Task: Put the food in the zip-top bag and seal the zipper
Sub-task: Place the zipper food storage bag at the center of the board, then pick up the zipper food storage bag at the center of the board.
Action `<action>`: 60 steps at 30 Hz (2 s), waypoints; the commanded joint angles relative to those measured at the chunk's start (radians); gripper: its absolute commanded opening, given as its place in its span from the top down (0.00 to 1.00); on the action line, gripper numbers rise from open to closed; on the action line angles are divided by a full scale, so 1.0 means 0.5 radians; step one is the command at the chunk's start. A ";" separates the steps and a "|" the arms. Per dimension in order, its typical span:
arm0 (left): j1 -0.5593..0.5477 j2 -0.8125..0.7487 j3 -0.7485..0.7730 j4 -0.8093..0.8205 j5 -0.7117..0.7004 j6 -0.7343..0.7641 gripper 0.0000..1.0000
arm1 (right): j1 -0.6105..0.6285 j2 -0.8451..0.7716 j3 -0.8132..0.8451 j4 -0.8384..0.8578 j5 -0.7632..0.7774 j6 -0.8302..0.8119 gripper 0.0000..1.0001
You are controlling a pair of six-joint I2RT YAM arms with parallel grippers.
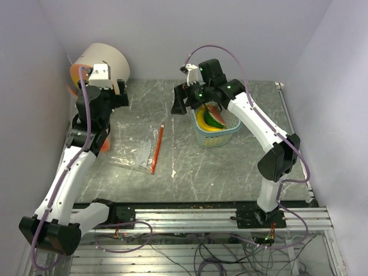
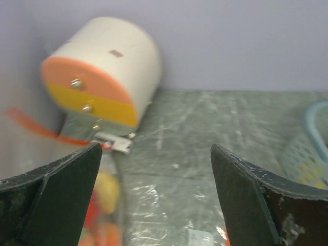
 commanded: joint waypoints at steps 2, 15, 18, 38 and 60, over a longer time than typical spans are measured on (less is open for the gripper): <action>-0.012 -0.035 0.005 0.044 1.253 0.094 0.19 | -0.078 -0.075 -0.025 0.082 0.222 0.126 0.12; -0.470 0.408 -0.197 -0.403 1.138 -0.195 0.11 | -0.356 -0.319 -0.232 0.139 0.303 0.232 0.14; -0.497 0.554 -0.197 -0.541 0.984 -0.268 0.10 | -0.373 -0.363 -0.299 0.155 0.296 0.247 0.14; -0.695 1.237 -0.348 -0.299 0.233 -0.659 0.14 | -0.489 -0.556 -0.484 0.110 0.291 0.228 0.15; -0.673 0.910 -0.352 -0.375 0.334 -0.627 0.93 | -0.585 -0.697 -0.597 0.132 0.133 0.206 0.25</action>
